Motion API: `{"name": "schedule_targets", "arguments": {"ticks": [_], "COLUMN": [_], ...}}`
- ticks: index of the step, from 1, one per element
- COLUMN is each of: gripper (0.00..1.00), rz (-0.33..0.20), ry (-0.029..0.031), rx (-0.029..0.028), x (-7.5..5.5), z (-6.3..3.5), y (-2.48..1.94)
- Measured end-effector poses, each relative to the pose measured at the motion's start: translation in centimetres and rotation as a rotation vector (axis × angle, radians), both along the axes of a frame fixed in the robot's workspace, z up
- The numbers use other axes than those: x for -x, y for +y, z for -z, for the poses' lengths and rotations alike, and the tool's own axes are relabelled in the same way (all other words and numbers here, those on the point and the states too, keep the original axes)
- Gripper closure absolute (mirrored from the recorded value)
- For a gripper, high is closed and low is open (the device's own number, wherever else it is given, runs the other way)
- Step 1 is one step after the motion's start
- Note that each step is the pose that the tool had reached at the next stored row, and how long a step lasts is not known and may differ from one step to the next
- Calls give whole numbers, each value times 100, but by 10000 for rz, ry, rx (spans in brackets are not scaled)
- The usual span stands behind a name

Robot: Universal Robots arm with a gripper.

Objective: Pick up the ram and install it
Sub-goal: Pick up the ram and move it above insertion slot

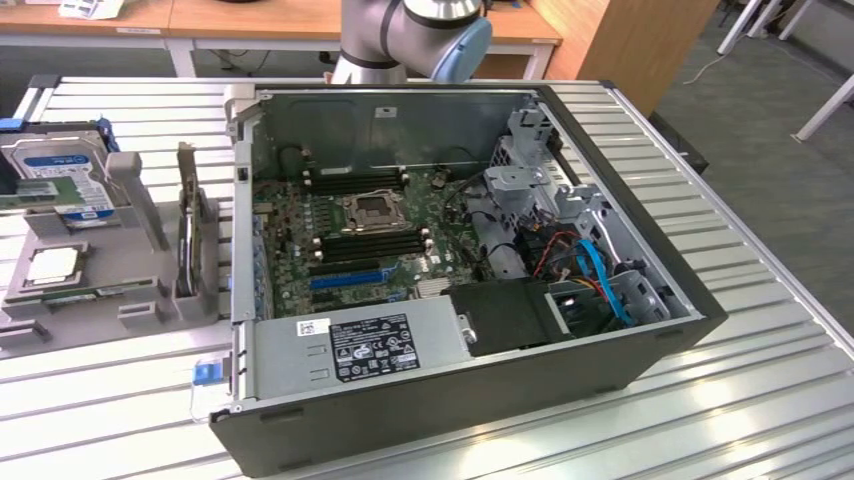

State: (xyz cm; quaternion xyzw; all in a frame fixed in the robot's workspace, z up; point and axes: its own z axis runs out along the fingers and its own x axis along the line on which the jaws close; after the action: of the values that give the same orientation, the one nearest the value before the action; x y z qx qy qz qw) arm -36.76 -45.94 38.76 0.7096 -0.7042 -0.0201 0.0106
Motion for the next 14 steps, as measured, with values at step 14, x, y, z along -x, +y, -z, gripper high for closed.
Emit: {"name": "schedule_targets", "arguments": {"ticks": [14], "gripper": [88], "rz": [0], "ry": [-1], "rx": [-11], "x": [0], "z": [-138], "y": [0]}}
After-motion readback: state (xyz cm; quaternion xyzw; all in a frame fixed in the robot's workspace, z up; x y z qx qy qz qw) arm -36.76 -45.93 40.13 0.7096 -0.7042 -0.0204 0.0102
